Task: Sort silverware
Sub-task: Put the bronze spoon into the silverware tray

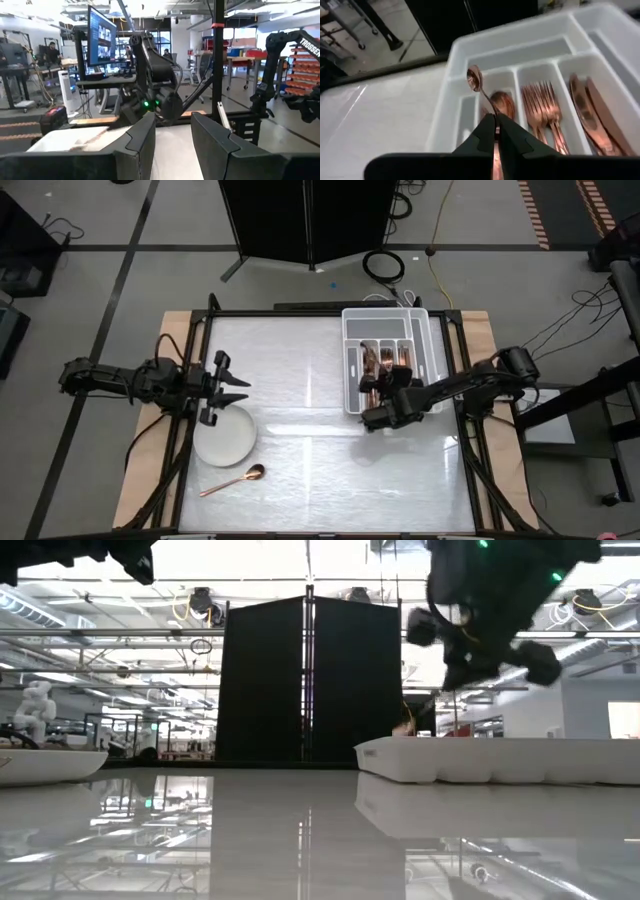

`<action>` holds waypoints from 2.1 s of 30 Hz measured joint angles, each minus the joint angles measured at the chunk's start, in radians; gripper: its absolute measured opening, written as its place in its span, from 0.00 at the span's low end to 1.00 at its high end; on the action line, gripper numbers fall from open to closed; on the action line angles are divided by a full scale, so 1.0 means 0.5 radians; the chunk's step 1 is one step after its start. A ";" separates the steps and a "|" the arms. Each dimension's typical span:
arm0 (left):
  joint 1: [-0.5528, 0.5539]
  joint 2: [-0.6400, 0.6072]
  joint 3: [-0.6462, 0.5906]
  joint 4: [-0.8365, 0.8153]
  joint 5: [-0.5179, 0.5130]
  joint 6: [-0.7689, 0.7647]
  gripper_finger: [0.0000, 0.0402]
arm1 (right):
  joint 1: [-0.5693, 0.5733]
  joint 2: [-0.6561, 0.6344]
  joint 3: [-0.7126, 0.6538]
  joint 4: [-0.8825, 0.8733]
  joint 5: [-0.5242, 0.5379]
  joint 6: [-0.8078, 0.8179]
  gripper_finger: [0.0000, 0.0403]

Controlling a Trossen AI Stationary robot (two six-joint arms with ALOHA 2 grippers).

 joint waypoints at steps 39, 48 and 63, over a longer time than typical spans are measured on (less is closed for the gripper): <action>-0.050 0.000 0.001 -0.036 0.029 -0.064 0.32 | -0.061 0.334 0.455 -0.149 -0.414 -0.303 0.10; -0.050 0.000 0.002 0.024 0.028 -0.009 0.32 | -0.146 0.332 0.530 -0.098 -0.650 -0.614 0.11; -0.050 -0.004 0.002 0.136 0.027 0.053 0.32 | -0.211 0.265 0.546 -0.151 -0.875 -0.884 0.42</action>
